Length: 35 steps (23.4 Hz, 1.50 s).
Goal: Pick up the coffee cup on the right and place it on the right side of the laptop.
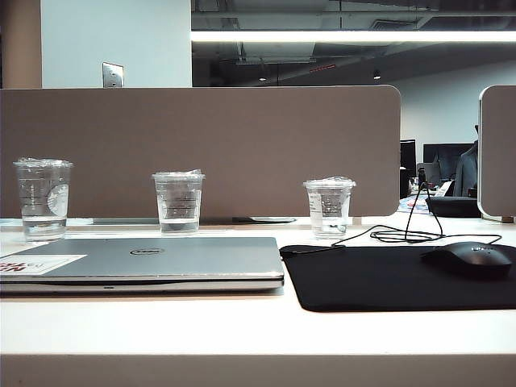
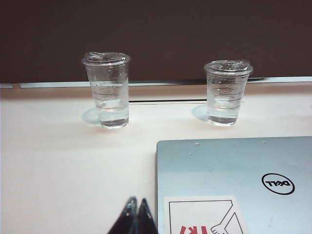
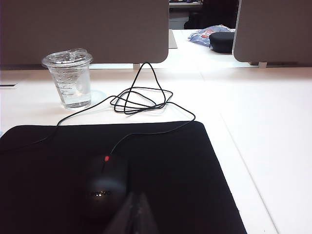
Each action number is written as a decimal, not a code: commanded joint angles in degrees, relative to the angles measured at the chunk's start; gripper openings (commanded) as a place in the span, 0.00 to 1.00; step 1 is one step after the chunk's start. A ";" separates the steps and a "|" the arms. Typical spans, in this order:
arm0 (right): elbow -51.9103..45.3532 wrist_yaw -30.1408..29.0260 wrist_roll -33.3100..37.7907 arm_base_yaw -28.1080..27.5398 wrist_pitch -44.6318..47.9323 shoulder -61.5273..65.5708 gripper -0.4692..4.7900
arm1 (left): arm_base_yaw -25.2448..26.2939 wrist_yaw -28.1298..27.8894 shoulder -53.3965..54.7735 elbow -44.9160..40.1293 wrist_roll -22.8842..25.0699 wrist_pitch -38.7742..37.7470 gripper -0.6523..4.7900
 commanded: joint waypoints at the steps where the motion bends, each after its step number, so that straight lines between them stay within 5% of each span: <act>1: -0.33 -0.13 -0.17 0.04 1.42 -0.11 0.07 | -0.04 0.00 0.02 0.22 0.22 1.14 0.11; 10: 0.28 -0.81 -0.13 0.07 5.33 -0.11 0.07 | -0.09 -0.02 0.02 1.97 -2.03 0.96 0.11; 21: 13.53 -2.01 1.33 0.07 2.97 8.37 0.07 | -0.15 1.11 1.66 13.66 -7.98 -3.61 0.11; 35: 20.48 -11.47 1.27 1.05 19.34 32.39 0.07 | -4.09 9.11 25.88 28.11 -7.98 -2.56 0.11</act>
